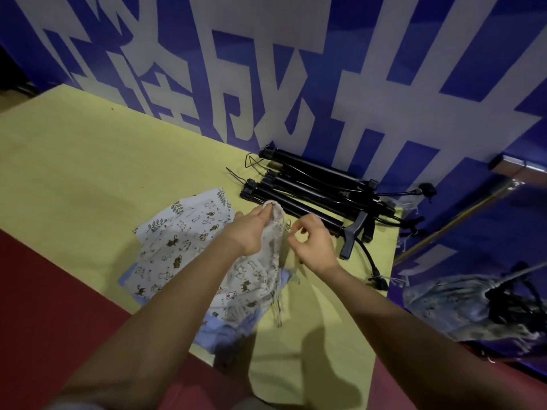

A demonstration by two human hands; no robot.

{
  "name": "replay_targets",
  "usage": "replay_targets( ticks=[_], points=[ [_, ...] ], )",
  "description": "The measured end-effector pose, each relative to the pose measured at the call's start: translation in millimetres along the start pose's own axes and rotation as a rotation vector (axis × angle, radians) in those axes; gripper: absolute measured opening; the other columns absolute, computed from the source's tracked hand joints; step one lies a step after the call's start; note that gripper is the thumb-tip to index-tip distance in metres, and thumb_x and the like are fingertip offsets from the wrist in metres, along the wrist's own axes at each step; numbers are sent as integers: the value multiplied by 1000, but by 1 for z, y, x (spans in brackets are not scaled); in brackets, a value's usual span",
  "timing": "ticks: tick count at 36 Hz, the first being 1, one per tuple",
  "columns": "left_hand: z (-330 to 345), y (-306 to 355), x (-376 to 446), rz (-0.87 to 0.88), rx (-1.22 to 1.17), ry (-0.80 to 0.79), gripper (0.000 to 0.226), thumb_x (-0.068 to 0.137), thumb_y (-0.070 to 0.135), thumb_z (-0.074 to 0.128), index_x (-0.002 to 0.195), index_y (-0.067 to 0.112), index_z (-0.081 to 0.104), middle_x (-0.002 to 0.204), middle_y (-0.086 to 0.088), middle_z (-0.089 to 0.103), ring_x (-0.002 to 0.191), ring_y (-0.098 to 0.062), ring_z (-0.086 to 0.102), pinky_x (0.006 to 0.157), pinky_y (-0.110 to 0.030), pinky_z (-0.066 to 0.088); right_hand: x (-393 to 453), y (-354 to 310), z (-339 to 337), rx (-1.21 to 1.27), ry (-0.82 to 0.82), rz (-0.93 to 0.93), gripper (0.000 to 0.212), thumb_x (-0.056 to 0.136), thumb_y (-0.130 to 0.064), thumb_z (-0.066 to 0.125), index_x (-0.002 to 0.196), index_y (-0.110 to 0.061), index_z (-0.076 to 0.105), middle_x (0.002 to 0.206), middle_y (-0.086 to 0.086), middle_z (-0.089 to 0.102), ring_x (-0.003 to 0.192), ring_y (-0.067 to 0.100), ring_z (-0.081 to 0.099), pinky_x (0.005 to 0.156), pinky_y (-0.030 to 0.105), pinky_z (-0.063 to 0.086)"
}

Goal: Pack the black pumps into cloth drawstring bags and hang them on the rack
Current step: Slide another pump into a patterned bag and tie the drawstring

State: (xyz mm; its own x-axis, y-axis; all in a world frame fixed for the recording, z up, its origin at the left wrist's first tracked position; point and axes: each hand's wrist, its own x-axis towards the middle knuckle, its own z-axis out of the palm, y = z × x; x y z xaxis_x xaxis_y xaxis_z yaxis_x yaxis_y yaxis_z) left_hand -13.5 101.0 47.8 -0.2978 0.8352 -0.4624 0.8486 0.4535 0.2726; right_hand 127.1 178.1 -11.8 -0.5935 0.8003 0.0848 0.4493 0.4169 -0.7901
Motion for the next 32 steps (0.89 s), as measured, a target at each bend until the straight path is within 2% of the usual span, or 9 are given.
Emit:
replay_targets(
  ticks=[3, 6, 12, 15, 18, 20, 25, 29, 32],
  points=[
    [-4, -6, -1, 20, -2, 54, 92, 82, -13, 38, 151, 30, -8, 160, 11, 0, 143, -34, 18, 106, -50, 38, 3, -12, 10, -17, -91, -78, 6, 80, -17, 68, 80, -16, 62, 100, -2, 48, 100, 13, 38, 81, 22, 30],
    [-9, -12, -4, 41, -4, 88, 93, 82, -12, 41, 150, 29, -8, 160, 9, -1, 137, -29, 34, 97, -43, 47, 2, -19, 21, -100, -112, -120, 6, 81, -21, 69, 82, -16, 66, 107, 0, 46, 102, 12, 31, 85, 24, 22],
    [-15, -20, -6, 58, -74, 109, 90, 85, -10, 45, 151, 27, -3, 160, 8, -1, 142, -24, 28, 104, -43, 43, 8, -28, 31, -228, -121, -144, 10, 86, -32, 67, 91, -23, 68, 105, -3, 38, 105, 17, 30, 77, 24, 15],
    [-16, -24, -4, 61, -115, 138, 86, 86, -6, 46, 151, 25, -1, 160, 6, 3, 141, -25, 28, 106, -47, 40, 12, -27, 30, -159, -29, -157, 16, 86, -38, 64, 88, -22, 66, 100, -4, 41, 99, 14, 32, 76, 23, 16],
    [-15, -24, 0, 64, -132, 198, 83, 84, -6, 44, 151, 21, 4, 156, 1, 14, 132, -27, 39, 99, -48, 45, 19, -25, 22, -101, 97, -148, 21, 88, -37, 56, 89, -16, 61, 97, -4, 43, 97, 14, 37, 77, 24, 20],
    [-15, -22, 6, 66, -155, 229, 80, 84, -5, 44, 151, 20, 8, 153, 0, 20, 126, -28, 45, 94, -48, 48, 26, -22, 17, -108, 104, -126, 19, 91, -32, 57, 94, -14, 58, 99, -2, 45, 98, 15, 38, 81, 25, 22],
    [-14, -11, 21, 37, -133, 267, 75, 85, -4, 44, 150, 18, 15, 151, -1, 23, 115, -28, 54, 80, -42, 52, 51, 0, 9, -352, -34, 7, 30, 93, -24, 52, 121, -12, 51, 122, 9, 48, 114, 27, 41, 94, 35, 31],
    [-10, -7, 36, 29, -45, 288, 71, 85, 0, 48, 148, 14, 18, 144, -7, 30, 85, -26, 57, 63, -38, 50, 70, 18, -3, -489, -180, 166, 51, 92, -25, 52, 139, -11, 36, 138, 13, 41, 125, 34, 39, 103, 42, 32],
    [-8, -4, 48, 26, 12, 287, 70, 85, 1, 50, 147, 12, 19, 141, -8, 32, 82, -25, 56, 63, -37, 50, 78, 31, -7, -562, -284, 205, 57, 93, -27, 53, 142, -9, 30, 141, 15, 40, 128, 35, 39, 104, 42, 32]
  ],
)
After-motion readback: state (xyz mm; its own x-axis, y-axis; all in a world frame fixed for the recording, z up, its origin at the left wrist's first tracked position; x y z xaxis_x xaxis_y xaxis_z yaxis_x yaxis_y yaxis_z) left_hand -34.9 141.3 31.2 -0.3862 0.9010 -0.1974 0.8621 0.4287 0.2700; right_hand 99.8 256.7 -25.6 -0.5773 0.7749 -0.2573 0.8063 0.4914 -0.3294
